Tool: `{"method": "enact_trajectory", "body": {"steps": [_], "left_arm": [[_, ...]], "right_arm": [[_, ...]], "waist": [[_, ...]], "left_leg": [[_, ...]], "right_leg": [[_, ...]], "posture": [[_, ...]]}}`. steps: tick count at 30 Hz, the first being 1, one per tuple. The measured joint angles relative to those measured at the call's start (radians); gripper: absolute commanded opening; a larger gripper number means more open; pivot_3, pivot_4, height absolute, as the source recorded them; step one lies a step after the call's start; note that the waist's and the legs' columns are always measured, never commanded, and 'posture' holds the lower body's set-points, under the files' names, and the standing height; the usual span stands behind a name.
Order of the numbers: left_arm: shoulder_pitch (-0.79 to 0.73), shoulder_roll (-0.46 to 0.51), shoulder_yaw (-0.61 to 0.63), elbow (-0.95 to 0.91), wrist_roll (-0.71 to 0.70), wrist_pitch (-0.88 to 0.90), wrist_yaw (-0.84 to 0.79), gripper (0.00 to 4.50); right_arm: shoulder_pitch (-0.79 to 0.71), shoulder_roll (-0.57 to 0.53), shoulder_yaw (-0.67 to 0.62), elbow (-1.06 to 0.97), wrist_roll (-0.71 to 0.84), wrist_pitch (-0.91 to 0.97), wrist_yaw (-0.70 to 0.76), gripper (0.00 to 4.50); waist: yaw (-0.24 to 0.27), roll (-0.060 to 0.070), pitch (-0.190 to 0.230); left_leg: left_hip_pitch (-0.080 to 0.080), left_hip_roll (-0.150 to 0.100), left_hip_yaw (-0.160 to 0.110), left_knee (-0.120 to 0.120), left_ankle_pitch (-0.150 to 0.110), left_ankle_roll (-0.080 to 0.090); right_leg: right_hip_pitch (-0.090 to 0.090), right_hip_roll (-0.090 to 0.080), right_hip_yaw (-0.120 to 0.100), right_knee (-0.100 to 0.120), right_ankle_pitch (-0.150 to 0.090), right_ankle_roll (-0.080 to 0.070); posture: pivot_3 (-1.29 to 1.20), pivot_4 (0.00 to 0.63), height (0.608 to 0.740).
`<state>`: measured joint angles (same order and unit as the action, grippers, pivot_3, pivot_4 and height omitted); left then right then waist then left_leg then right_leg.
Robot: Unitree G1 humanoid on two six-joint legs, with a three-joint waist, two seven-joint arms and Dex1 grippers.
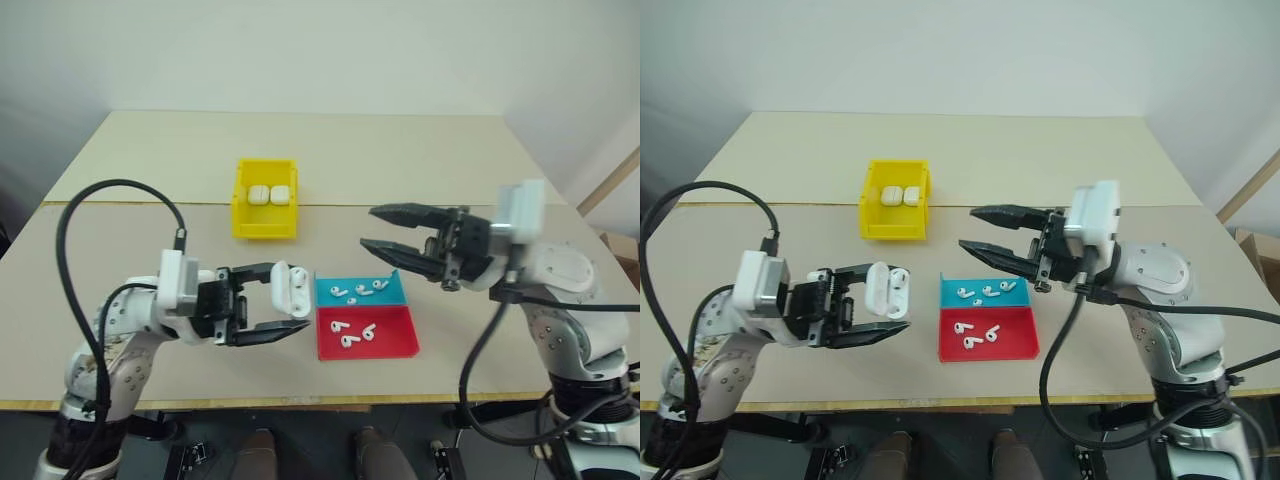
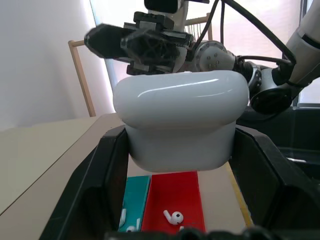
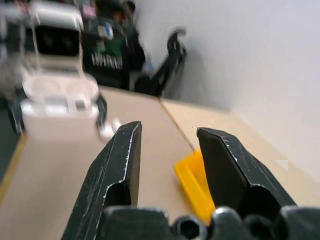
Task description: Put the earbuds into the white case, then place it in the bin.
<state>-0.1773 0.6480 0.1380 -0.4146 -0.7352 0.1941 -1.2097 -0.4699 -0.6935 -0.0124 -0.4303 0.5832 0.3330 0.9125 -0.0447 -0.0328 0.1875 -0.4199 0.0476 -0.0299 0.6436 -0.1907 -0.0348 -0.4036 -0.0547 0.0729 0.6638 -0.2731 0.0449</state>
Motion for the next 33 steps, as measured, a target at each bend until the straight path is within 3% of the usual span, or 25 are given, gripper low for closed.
{"method": "enact_trajectory", "body": {"steps": [4,10,14,19,33], "left_arm": [[0.068,0.050,0.074,0.012,-0.001,-0.005,-0.030,2.80],[0.198,0.078,0.120,-0.008,-0.004,-0.016,-0.067,2.80],[0.242,0.084,0.122,-0.026,0.003,-0.022,-0.078,2.80],[0.247,0.079,0.120,-0.033,0.010,-0.042,-0.068,2.80],[0.229,0.055,0.077,-0.033,0.031,-0.065,-0.060,2.80]], "right_arm": [[-0.052,-0.077,0.093,0.020,-0.068,0.117,0.018,2.24],[-0.331,-0.188,0.329,0.139,-0.253,0.259,0.158,2.24],[-0.499,-0.156,0.488,0.239,-0.370,0.348,0.235,2.24],[-0.573,-0.128,0.627,0.311,-0.532,0.306,0.309,2.24],[-0.702,0.047,0.788,0.504,-0.700,0.491,0.431,2.24]], "waist": [[-0.001,0.000,0.000],[0.001,0.001,0.001],[0.002,0.001,0.001],[0.007,0.001,0.001],[0.000,0.002,0.001]], "left_leg": [[0.000,0.000,0.001,0.000,0.000,0.000],[0.000,0.001,0.002,-0.001,0.000,0.000],[-0.001,0.001,0.002,-0.001,0.000,0.000],[-0.002,0.000,0.001,-0.001,0.000,0.000],[-0.002,0.001,0.001,-0.001,0.000,0.000]], "right_leg": [[0.000,0.000,0.001,0.000,0.000,0.000],[-0.001,0.000,0.000,-0.001,0.000,-0.001],[-0.002,0.000,0.000,-0.001,-0.001,-0.001],[-0.003,-0.001,0.000,-0.001,-0.001,-0.001],[-0.004,-0.001,-0.001,0.000,0.000,-0.001]], "posture": [[0.00,0.150,0.740],[0.00,0.150,0.740],[0.00,0.150,0.740],[0.00,0.150,0.740],[0.00,0.150,0.740]]}}
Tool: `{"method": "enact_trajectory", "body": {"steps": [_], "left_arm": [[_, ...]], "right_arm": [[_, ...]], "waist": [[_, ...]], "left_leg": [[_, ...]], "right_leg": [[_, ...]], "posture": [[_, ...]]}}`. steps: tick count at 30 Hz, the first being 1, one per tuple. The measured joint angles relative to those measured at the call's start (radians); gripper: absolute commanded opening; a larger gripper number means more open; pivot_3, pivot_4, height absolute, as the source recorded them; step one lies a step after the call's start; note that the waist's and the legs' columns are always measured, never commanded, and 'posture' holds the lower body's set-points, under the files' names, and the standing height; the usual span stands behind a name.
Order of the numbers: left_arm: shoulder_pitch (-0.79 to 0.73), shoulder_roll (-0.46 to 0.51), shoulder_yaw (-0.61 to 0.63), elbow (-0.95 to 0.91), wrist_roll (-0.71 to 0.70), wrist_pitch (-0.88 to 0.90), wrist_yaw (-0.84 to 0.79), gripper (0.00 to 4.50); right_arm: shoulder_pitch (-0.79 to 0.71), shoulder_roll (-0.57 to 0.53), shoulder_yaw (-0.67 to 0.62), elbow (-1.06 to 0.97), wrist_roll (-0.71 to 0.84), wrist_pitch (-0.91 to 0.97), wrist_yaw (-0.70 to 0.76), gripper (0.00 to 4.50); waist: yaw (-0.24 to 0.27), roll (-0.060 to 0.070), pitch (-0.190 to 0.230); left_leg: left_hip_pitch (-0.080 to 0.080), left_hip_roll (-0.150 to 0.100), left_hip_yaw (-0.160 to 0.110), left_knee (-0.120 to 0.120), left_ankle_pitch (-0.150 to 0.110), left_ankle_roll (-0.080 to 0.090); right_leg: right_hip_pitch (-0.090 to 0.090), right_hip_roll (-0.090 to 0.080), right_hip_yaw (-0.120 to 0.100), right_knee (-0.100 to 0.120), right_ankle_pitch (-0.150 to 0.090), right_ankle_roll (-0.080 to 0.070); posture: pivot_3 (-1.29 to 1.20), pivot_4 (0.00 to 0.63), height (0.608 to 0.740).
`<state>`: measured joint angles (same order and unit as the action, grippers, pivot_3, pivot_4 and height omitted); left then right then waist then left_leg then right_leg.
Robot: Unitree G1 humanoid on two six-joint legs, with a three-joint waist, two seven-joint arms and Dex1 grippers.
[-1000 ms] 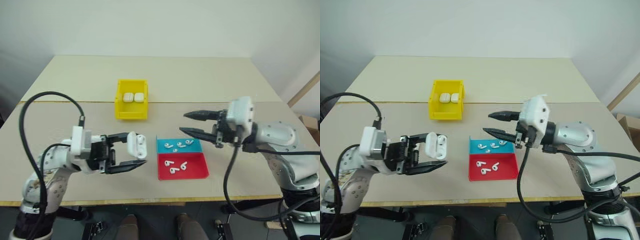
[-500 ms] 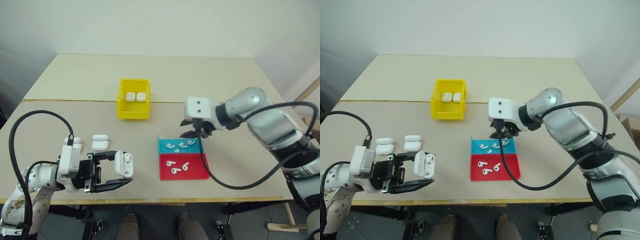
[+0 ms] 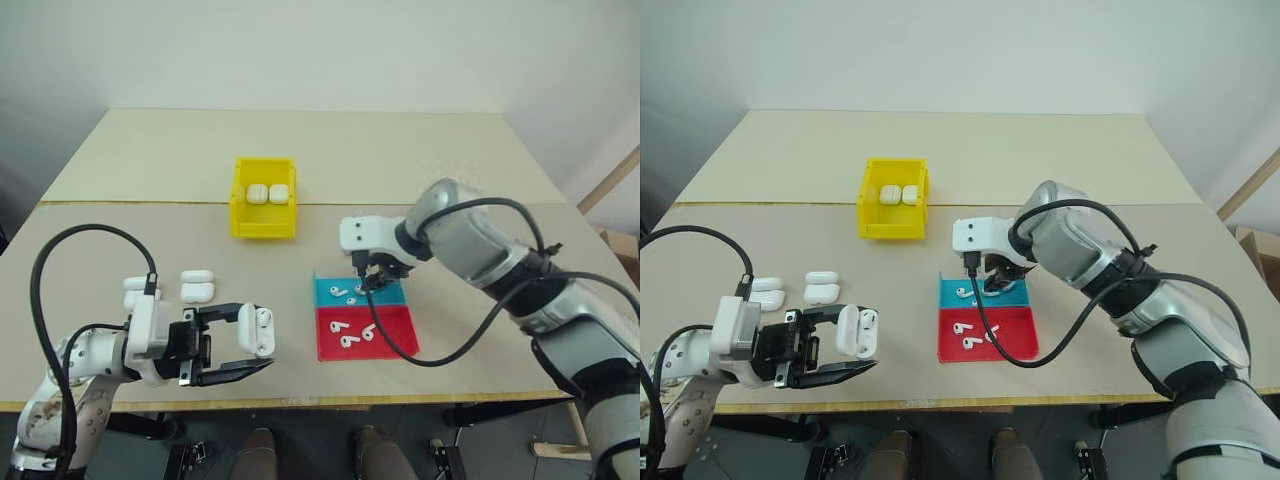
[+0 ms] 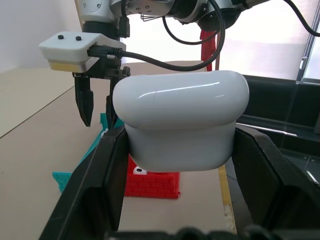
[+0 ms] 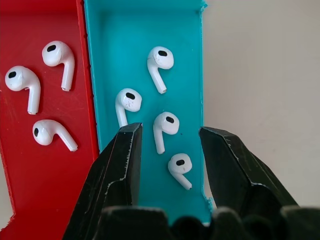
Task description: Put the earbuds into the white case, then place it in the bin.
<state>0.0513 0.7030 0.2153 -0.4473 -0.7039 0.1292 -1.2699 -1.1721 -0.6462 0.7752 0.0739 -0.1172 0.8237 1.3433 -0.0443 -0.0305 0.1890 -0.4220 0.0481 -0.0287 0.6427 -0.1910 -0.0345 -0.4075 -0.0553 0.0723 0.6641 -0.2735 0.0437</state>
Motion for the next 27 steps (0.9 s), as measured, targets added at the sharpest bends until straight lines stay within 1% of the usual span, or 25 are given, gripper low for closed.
{"method": "enact_trajectory", "body": {"steps": [4,13,17,27], "left_arm": [[-0.004,-0.004,-0.006,0.000,0.009,0.000,0.005,2.80],[0.004,-0.010,-0.016,-0.010,0.015,0.000,0.025,2.80],[0.004,-0.010,-0.016,-0.012,0.015,0.000,0.030,2.80],[0.004,-0.010,-0.016,-0.012,0.015,0.000,0.032,2.80]], "right_arm": [[-0.007,0.039,0.010,0.050,-0.030,0.005,0.002,2.24],[-0.004,0.076,0.032,0.105,-0.075,-0.006,0.004,2.24],[0.000,0.082,0.033,0.133,-0.095,-0.015,0.005,2.24],[0.028,0.084,0.033,0.133,-0.105,-0.019,0.008,2.24]], "waist": [[0.000,0.000,0.000],[0.000,0.000,0.000],[0.000,0.000,0.000],[0.000,0.000,0.000]], "left_leg": [[0.000,0.000,0.000,0.000,0.000,0.000],[0.000,0.000,0.000,0.000,0.000,0.000],[0.000,0.000,0.000,0.000,0.000,0.000],[0.000,0.000,0.000,0.000,0.000,0.000]], "right_leg": [[0.000,0.000,0.000,0.000,0.000,0.000],[0.000,0.000,0.000,0.000,0.000,0.000],[0.000,0.000,0.000,0.000,0.000,0.000],[0.000,0.000,0.000,0.000,0.000,0.000]], "posture": [[0.00,0.150,0.740],[0.00,0.150,0.740],[0.00,0.150,0.740],[0.00,0.150,0.740]]}}
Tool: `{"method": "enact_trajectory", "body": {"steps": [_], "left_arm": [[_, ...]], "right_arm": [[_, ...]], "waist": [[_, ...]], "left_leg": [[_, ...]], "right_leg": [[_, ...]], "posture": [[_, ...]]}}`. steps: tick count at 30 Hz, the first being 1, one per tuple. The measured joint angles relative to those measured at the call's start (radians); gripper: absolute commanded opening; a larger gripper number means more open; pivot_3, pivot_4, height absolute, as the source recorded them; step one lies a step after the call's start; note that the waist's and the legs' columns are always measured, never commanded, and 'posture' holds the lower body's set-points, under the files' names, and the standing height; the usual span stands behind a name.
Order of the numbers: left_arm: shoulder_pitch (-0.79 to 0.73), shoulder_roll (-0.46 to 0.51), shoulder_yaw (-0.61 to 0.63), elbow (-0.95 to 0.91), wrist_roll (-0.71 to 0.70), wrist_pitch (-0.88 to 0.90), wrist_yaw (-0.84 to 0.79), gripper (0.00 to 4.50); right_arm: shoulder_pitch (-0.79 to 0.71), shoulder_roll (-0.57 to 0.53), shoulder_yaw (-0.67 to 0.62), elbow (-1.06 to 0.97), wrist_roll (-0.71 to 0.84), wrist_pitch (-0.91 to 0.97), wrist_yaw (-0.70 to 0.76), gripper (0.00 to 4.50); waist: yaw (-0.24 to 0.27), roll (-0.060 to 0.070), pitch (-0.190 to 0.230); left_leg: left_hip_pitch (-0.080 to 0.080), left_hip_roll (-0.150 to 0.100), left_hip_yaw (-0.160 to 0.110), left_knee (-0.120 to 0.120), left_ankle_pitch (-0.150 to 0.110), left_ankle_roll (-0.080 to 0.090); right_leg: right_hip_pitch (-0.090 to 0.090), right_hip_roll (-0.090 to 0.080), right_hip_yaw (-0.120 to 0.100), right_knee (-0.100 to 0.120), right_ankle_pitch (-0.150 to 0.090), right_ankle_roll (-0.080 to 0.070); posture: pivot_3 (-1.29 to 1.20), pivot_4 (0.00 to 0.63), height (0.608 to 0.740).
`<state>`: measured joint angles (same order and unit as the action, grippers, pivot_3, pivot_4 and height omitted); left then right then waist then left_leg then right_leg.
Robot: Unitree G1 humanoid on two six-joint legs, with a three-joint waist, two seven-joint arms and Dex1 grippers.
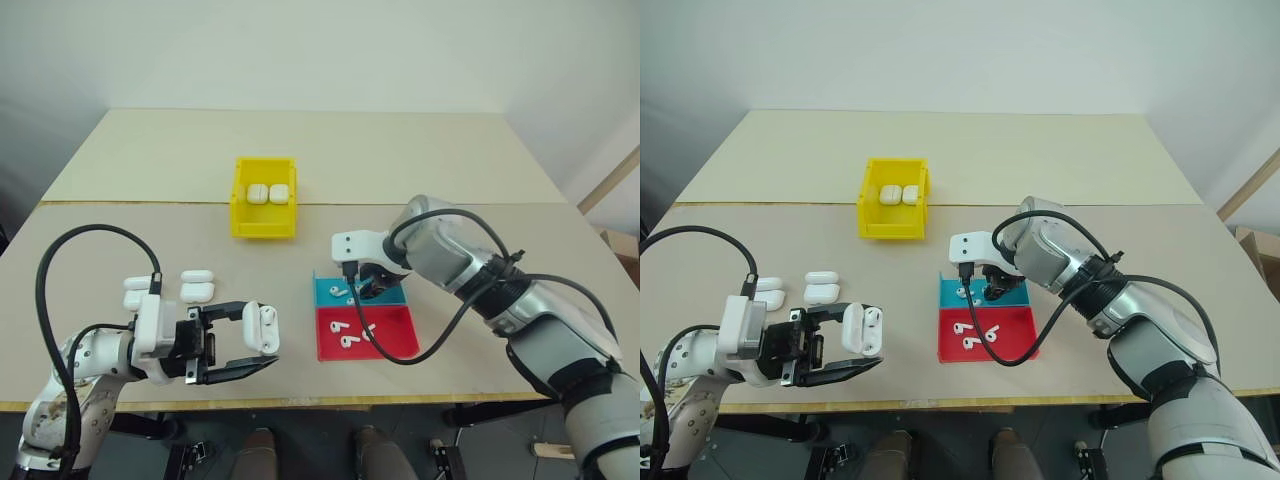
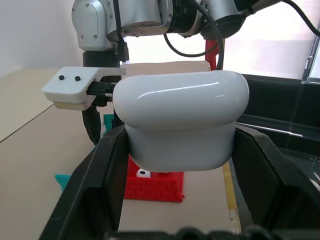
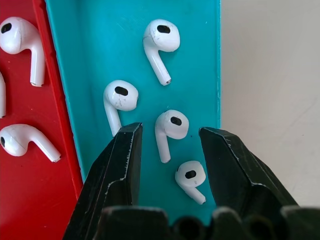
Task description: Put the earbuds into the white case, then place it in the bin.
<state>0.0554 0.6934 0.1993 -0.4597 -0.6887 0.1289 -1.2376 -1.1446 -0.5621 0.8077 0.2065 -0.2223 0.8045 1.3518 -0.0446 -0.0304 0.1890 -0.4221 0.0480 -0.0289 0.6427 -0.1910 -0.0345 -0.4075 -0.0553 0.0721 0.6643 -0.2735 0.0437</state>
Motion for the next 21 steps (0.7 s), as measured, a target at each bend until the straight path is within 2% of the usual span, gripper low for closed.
{"method": "enact_trajectory", "body": {"steps": [21], "left_arm": [[0.004,0.000,-0.002,-0.008,0.008,0.000,0.015,2.80]], "right_arm": [[0.014,0.027,-0.003,0.041,-0.035,-0.053,-0.007,2.24]], "waist": [[-0.001,0.000,0.000]], "left_leg": [[0.001,0.000,0.000,0.000,0.000,0.000]], "right_leg": [[0.001,0.000,0.000,0.000,0.000,0.000]], "posture": [[0.00,0.150,0.740]]}}
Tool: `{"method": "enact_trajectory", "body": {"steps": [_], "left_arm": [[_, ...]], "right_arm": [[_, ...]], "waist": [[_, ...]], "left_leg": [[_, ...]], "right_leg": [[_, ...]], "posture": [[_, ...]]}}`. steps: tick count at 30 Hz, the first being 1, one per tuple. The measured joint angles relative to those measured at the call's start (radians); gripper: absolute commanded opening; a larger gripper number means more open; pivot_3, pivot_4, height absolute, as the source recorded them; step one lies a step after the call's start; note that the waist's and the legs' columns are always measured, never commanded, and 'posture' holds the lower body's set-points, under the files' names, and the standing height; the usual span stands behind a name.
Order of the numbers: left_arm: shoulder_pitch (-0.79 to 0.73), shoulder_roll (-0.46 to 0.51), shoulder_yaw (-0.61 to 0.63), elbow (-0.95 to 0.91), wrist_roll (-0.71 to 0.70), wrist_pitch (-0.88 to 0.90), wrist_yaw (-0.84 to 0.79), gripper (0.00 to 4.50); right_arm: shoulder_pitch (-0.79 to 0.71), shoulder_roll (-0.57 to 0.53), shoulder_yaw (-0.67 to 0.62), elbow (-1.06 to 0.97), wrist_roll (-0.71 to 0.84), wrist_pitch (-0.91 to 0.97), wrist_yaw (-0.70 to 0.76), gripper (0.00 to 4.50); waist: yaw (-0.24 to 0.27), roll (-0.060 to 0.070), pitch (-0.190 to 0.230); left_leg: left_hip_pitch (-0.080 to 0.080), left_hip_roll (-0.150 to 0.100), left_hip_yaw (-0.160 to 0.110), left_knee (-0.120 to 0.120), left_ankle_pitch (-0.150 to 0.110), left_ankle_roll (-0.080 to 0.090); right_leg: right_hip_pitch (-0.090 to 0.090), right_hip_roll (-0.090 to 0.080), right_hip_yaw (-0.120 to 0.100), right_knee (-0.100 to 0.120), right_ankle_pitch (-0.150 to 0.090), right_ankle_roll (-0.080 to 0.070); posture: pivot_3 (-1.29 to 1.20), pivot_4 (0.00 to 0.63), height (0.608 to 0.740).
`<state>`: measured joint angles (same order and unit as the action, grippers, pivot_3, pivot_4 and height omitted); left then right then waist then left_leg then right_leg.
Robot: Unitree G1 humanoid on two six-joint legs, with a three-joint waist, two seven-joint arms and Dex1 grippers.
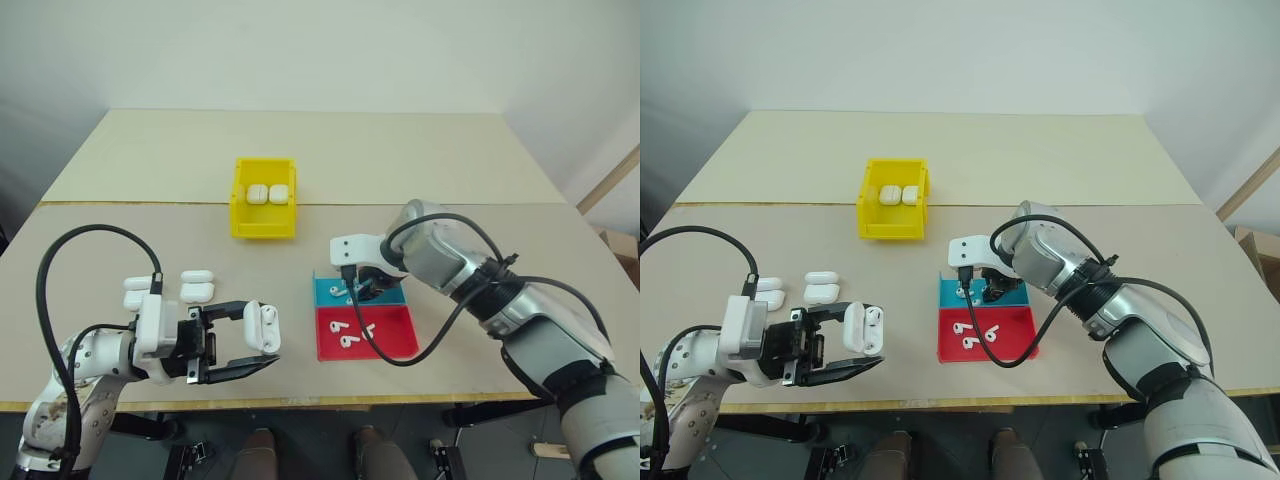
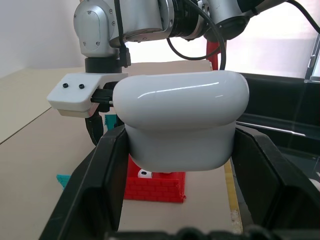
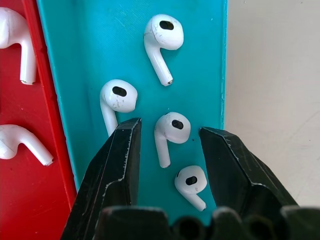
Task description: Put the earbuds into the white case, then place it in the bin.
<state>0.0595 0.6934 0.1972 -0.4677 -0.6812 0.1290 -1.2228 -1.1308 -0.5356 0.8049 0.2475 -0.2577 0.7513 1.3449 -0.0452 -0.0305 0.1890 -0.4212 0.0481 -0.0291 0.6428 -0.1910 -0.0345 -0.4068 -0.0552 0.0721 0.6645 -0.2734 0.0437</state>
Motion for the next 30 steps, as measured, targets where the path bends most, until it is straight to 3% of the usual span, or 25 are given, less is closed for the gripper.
{"method": "enact_trajectory", "body": {"steps": [5,8,30], "left_arm": [[0.018,0.000,0.000,-0.005,0.010,0.000,0.008,2.80],[0.019,0.000,0.000,-0.010,0.011,0.000,0.011,2.80],[0.017,0.000,-0.002,-0.014,0.013,0.000,0.013,2.80]], "right_arm": [[0.000,0.000,-0.002,0.007,-0.007,-0.017,0.000,2.24],[0.003,0.001,-0.003,0.008,-0.008,-0.023,0.001,1.65],[0.017,0.005,-0.030,0.016,-0.041,-0.066,0.007,1.65]], "waist": [[0.000,0.000,0.000],[0.000,0.000,0.000],[0.000,0.000,0.000]], "left_leg": [[0.000,0.000,0.000,0.000,0.000,0.000],[0.001,0.000,0.000,0.000,0.000,0.000],[0.001,0.000,0.000,0.000,0.000,0.000]], "right_leg": [[0.000,0.000,0.000,0.000,0.000,0.000],[0.001,0.000,0.000,0.000,0.000,0.000],[0.001,0.000,0.000,0.000,0.000,0.000]], "posture": [[0.00,0.150,0.740],[0.00,0.150,0.740],[0.00,0.150,0.740]]}}
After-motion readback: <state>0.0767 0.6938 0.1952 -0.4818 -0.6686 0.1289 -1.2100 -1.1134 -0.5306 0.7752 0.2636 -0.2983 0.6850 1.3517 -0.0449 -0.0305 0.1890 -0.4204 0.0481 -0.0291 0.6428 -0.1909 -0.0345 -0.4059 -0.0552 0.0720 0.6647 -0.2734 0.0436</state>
